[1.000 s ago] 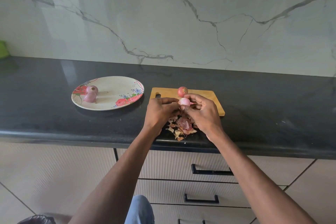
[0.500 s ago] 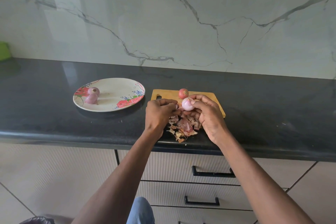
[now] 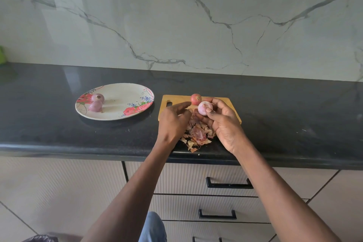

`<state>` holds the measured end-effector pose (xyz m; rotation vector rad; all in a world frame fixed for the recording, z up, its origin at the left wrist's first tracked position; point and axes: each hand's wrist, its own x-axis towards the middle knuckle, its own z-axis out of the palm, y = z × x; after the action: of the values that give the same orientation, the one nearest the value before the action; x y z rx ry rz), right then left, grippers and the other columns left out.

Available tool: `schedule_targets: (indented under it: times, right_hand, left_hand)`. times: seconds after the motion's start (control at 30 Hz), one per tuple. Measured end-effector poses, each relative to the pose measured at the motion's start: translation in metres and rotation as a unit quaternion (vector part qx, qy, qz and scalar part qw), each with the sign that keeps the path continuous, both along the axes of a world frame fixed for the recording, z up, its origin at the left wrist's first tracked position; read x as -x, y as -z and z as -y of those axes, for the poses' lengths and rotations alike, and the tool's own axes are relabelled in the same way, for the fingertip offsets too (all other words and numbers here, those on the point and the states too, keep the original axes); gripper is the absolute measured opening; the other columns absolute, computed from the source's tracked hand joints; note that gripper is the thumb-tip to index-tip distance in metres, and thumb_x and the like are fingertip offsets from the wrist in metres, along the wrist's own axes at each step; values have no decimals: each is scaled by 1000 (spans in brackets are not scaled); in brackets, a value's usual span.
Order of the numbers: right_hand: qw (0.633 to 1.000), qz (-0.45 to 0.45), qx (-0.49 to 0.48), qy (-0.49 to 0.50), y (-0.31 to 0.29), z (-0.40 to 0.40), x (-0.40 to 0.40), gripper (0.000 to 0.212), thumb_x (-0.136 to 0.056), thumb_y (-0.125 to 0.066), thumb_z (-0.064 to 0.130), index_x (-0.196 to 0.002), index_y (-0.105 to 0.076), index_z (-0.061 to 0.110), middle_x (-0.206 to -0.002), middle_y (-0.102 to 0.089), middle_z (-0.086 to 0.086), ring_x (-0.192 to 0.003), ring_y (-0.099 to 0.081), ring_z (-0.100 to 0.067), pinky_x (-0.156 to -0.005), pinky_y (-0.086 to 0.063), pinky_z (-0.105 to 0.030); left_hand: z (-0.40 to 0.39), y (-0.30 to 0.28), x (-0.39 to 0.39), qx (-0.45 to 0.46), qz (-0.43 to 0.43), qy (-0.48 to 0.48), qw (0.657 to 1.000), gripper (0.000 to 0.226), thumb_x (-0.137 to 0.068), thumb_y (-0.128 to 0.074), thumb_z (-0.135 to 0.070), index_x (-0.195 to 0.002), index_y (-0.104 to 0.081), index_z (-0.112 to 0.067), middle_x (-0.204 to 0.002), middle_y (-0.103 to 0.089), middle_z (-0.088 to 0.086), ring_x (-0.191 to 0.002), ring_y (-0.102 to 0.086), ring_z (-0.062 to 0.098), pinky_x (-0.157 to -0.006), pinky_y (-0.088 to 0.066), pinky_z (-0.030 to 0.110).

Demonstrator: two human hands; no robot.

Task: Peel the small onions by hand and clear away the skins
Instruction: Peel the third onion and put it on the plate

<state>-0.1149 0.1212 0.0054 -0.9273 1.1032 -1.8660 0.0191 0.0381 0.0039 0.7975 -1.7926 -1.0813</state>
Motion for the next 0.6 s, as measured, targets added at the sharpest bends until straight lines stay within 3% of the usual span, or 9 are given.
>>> schedule_targets:
  times: [0.13,0.27,0.37,0.47,0.6]
  right_hand:
    - [998,-45,4,48,4,3,4,25,-91,-67,0,-111,-68,15,-123,-70,-11,-115,-67,-29,-95,-55,-42]
    - [994,-90,-6,68,1,3,-2,30,-82,-76,10,-109,-67,18,-119,-72,-6,-109,-68,-16,-83,-56,-31]
    - [987,-136,-11,84,1,2,-5,28,-86,-74,4,-111,-65,15,-116,-73,-4,-101,-71,-11,-75,-59,-26]
    - [976,-193,-21,97,5,4,-2,28,-89,-73,5,-112,-66,18,-115,-73,1,-106,-70,-14,-87,-60,-38]
    - [953,-287,-22,98,8,9,-1,36,-92,-72,14,-127,-68,23,-132,-66,10,-120,-63,-14,-99,-55,-44]
  left_hand:
    - [-1,0,-1,-56,-59,56,995,30,-94,-69,-17,-123,-71,-10,-105,-78,6,-90,-76,14,-84,-62,38]
    - [-4,-1,-1,-66,-81,107,989,30,-95,-69,-13,-124,-70,-8,-99,-78,7,-90,-76,20,-81,-62,39]
    - [-7,-3,-2,-74,-113,108,985,26,-96,-66,-9,-121,-71,-4,-100,-78,9,-89,-77,22,-77,-62,34]
    - [-7,-3,-3,-65,-118,101,986,22,-95,-66,-6,-115,-73,-3,-97,-78,8,-87,-77,23,-78,-62,34]
    - [-8,-4,-2,-30,-87,67,993,21,-93,-65,-4,-99,-77,-20,-84,-78,-6,-81,-76,16,-81,-63,38]
